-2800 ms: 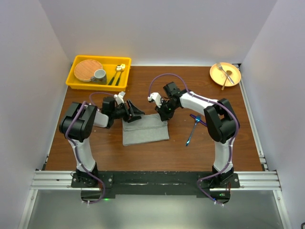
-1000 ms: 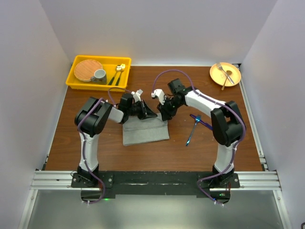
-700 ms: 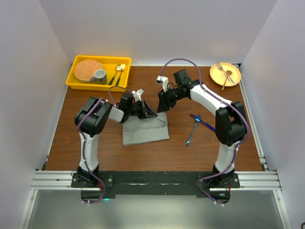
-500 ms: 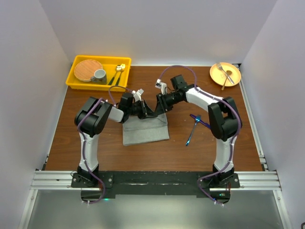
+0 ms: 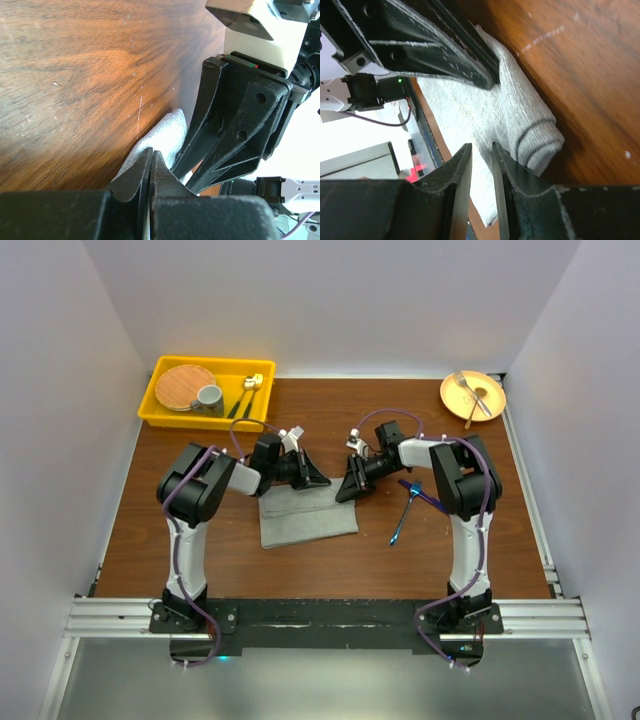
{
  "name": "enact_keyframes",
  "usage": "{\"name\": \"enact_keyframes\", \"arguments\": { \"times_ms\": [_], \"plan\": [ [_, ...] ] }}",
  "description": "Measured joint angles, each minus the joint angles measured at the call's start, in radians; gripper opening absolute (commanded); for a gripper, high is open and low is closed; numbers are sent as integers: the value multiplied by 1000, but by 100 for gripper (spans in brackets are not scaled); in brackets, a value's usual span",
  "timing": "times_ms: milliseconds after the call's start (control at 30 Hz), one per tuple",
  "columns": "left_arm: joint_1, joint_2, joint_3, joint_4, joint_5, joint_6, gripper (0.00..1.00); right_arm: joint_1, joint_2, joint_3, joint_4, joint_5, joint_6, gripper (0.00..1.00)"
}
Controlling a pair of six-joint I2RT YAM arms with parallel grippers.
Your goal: Fold the napkin into a case and place the utensils inside
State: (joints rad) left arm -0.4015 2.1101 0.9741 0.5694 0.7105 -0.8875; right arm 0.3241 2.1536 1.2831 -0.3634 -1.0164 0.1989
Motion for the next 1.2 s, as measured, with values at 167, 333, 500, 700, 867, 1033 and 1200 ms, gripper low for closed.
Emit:
{"name": "enact_keyframes", "arguments": {
  "times_ms": [167,333,500,700,867,1033,1200],
  "plan": [
    [0,0,0,1,2,10,0,-18,-20,37,-126,5,-72,34],
    [0,0,0,2,3,16,0,-28,-75,85,-144,3,-37,34],
    [0,0,2,-2,4,17,0,-29,-96,103,-10,12,73,33],
    [0,0,13,-21,10,41,0,-29,-5,100,31,91,98,27],
    [1,0,26,-45,16,69,0,-29,14,89,6,108,57,22],
    [3,0,47,-82,33,125,0,-27,11,90,-10,124,-4,20],
    [3,0,80,-146,53,204,0,-11,-10,106,-61,163,-83,21]
  ]
}}
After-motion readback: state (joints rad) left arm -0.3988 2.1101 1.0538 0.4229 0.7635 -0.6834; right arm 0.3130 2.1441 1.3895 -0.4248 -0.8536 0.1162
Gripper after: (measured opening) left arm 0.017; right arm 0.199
